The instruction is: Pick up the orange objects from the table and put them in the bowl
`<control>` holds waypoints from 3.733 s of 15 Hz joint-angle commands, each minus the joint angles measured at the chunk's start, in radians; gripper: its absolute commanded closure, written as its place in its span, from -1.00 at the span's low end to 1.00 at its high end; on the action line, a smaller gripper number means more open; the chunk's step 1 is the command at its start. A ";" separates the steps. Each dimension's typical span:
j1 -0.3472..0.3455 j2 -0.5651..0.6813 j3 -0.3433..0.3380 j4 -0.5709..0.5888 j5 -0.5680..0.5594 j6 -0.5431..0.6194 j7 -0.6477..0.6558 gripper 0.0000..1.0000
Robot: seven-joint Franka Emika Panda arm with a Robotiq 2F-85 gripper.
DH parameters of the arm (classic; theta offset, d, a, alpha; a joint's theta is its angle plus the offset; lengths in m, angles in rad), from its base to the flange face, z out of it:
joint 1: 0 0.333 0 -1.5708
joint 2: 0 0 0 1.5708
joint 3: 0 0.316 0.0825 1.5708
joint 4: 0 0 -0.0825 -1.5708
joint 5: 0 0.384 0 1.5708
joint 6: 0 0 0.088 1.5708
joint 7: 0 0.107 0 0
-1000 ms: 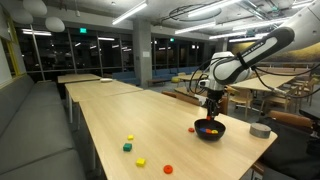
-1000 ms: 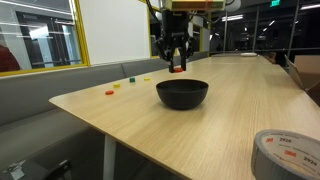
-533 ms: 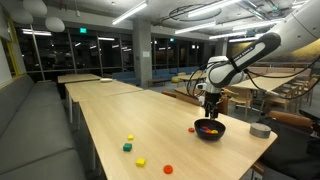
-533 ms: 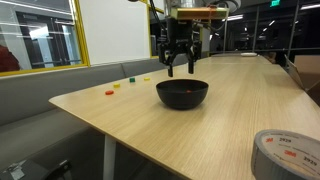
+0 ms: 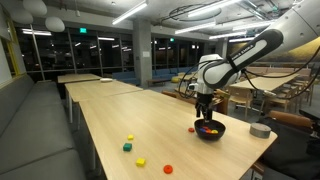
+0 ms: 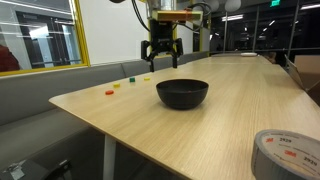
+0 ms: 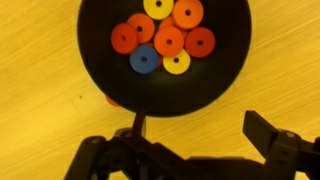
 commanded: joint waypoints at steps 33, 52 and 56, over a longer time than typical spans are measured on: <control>0.187 0.288 0.296 0.085 0.124 0.194 0.134 -1.00; 0.218 0.300 0.294 0.055 -0.122 0.235 0.384 -1.00; 0.210 0.292 0.313 0.047 -0.096 0.242 0.391 -1.00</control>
